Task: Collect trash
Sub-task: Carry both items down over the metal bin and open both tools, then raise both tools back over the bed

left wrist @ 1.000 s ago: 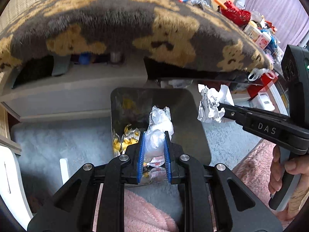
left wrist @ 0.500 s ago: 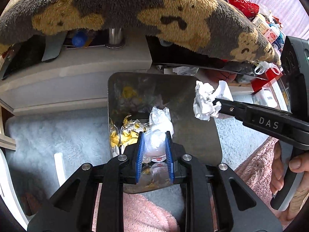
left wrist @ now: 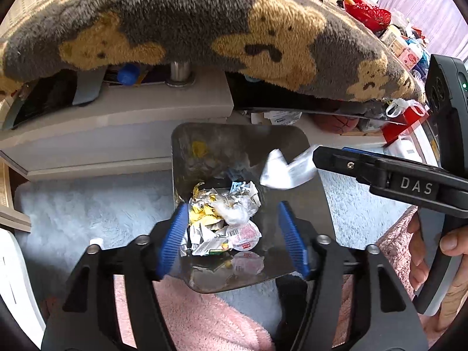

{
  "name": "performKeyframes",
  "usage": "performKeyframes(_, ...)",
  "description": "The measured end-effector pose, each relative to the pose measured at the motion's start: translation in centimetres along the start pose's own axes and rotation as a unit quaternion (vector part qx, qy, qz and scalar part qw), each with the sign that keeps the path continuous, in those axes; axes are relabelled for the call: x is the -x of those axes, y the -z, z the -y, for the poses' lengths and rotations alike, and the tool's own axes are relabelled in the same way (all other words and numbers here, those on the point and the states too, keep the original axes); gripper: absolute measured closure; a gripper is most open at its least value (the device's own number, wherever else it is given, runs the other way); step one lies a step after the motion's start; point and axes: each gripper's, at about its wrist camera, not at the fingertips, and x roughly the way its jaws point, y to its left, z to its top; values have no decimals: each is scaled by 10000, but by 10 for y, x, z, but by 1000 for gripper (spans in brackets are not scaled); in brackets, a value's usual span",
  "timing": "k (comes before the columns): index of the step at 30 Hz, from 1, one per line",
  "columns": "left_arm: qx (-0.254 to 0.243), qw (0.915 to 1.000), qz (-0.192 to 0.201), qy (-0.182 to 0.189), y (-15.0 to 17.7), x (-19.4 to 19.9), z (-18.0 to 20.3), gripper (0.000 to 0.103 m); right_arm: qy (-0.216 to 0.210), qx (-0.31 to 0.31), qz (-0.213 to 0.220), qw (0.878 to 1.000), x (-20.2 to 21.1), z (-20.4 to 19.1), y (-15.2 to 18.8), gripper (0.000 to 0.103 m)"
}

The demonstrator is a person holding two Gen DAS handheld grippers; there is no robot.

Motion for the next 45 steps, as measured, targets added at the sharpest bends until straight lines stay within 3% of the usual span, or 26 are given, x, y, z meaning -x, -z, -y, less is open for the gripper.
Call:
performKeyframes(7,19,9998,195,-77,-4,21,-2,26,17,-34,245,9997,22,0,-6,27)
performKeyframes(11,27,9994,342,-88,-10,34,-1,22,151,-161,476,9986,40,6,-11,6)
performKeyframes(20,-75,9971,751,-125,-30,68,4,18,65,-267,923,9953,84,14,-31,6)
performKeyframes(28,-36,9943,1032,-280,-70,85,-3,18,135,-287,1505,9881,120,22,-76,6)
performKeyframes(45,-191,9874,1512,-435,-189,75,-25,19,87,-243,1832,9827,96,16,-172,8)
